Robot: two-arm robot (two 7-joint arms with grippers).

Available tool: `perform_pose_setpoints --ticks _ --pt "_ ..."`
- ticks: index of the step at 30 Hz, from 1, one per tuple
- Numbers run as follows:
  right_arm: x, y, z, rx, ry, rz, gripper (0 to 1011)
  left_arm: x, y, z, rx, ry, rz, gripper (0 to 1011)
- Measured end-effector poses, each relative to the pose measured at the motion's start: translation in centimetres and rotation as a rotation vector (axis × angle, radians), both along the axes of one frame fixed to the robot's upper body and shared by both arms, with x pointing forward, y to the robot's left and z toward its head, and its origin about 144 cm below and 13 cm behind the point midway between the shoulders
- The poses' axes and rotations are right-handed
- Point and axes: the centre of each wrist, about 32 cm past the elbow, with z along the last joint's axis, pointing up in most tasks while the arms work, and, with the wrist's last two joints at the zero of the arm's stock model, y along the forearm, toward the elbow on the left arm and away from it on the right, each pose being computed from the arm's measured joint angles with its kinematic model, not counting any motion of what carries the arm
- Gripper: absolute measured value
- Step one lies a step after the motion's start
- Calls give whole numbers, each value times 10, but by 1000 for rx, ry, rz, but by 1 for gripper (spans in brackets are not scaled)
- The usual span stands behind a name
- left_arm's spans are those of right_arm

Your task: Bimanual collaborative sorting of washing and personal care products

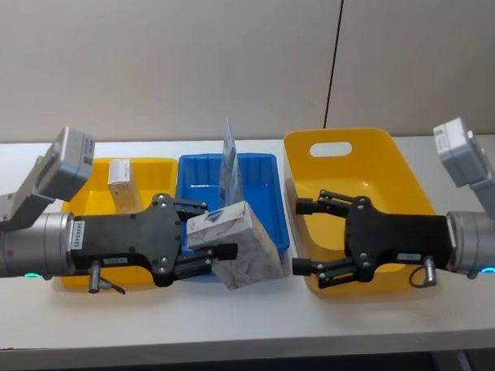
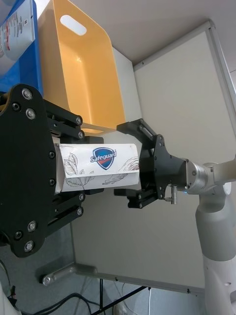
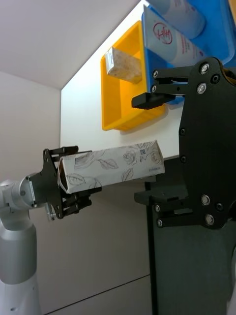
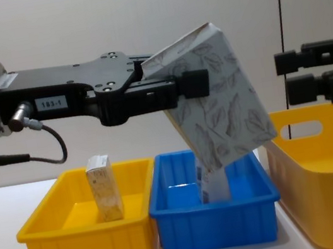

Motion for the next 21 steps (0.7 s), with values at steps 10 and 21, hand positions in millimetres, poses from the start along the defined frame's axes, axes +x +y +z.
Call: perform_pose_setpoints --ticks 10,21 --pt "1 13 -3 -4 -8 22 1000 0 0 0 0 0 0 378" --pt "0 30 -6 -6 -21 3 1000 0 0 0 0 0 0 378"
